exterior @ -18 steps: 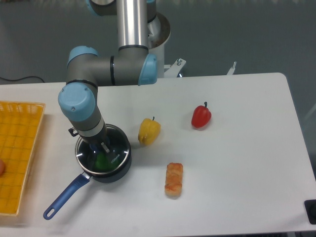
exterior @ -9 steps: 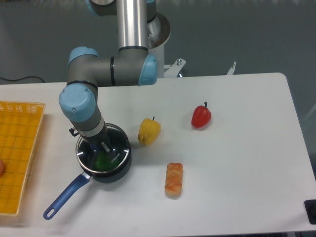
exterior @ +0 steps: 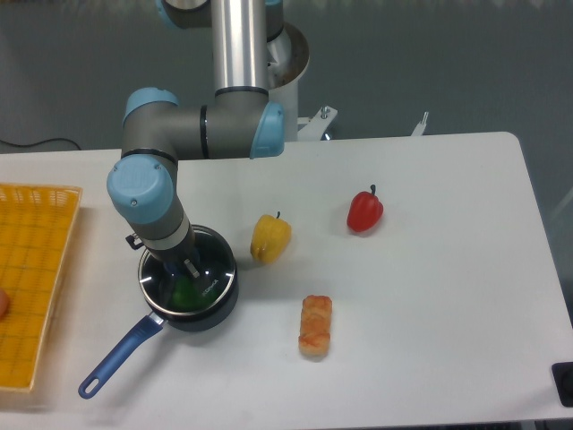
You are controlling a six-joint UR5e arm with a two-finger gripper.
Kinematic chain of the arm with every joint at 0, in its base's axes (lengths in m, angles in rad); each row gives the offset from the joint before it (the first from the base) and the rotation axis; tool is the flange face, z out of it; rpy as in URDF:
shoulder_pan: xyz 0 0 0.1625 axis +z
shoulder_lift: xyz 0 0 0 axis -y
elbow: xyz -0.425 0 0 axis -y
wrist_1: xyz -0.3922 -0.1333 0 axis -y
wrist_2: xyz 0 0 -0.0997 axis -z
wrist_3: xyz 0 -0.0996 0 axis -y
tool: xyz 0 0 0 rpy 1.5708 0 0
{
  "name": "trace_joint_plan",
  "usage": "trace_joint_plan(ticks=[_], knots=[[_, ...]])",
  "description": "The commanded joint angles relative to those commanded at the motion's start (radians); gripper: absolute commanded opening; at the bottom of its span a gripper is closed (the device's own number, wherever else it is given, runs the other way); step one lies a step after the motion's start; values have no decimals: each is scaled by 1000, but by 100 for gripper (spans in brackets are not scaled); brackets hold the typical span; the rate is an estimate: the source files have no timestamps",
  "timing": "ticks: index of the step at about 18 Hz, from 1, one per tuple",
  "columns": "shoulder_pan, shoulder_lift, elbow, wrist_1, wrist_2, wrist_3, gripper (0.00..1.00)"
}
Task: Close the pot lid
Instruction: 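Hold the lid on the saucepan and open the gripper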
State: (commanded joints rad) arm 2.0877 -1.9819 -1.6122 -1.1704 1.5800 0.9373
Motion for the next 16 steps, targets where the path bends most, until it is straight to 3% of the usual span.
trace_joint_plan(ticks=[16], knots=[[-5,-12,5,0,3,-2,41]])
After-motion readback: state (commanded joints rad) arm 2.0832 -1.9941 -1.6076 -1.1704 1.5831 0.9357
